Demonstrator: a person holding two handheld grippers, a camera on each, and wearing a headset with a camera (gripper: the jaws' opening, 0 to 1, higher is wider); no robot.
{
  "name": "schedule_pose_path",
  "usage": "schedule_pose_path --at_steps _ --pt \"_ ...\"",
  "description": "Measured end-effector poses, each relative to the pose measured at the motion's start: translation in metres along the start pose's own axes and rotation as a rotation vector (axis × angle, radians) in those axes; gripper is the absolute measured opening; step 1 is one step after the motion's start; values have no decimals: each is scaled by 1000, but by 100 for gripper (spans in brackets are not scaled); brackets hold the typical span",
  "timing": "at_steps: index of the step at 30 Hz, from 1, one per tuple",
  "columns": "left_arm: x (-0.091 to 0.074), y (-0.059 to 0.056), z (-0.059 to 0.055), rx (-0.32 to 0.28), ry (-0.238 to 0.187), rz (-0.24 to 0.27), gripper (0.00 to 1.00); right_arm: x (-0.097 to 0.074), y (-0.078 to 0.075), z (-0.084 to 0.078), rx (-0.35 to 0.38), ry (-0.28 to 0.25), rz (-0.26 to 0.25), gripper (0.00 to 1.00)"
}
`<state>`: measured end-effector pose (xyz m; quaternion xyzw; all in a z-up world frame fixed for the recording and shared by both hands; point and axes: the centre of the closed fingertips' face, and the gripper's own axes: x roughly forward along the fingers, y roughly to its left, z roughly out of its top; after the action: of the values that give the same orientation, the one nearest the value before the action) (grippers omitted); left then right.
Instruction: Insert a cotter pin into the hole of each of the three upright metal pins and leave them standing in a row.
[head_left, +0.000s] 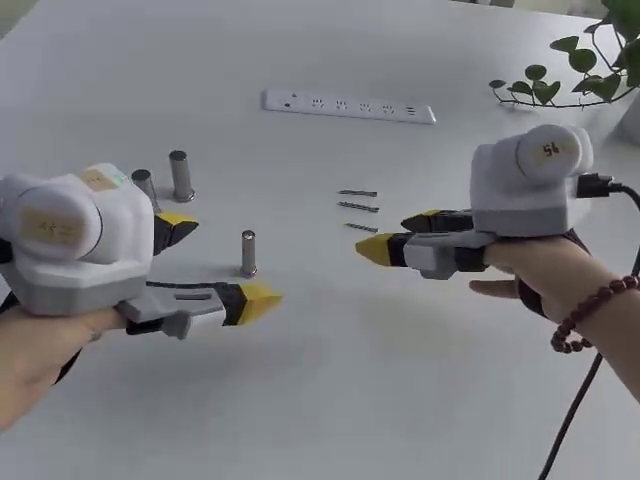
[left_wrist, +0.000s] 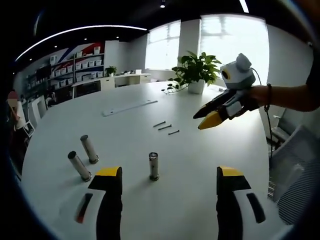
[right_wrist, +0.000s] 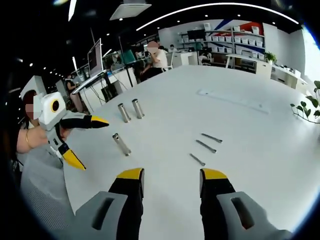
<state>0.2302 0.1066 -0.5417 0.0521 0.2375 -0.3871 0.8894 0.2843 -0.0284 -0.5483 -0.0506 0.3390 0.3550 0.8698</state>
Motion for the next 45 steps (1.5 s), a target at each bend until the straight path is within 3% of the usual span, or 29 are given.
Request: schedule_pose_path --at_steps 6,21,29,31,42,45 --pt "-6 -3 -2 25 12 -14 83 15 -12 -3 -68 84 7 33" --pt "-24 -3 -1 16 5 3 79 38 -36 -10 -175 226 12 22" --pt "-25 -3 0 12 -1 12 77 51 -43 -17 -187 293 44 15" --pt "-24 -3 -1 14 5 16 77 53 -46 -18 -231 307 41 14" --pt "-23 -7 0 22 7 7 76 58 -50 -22 -243 348 64 9" --pt "-23 -9 2 20 3 5 76 59 -50 -22 -315 373 67 8"
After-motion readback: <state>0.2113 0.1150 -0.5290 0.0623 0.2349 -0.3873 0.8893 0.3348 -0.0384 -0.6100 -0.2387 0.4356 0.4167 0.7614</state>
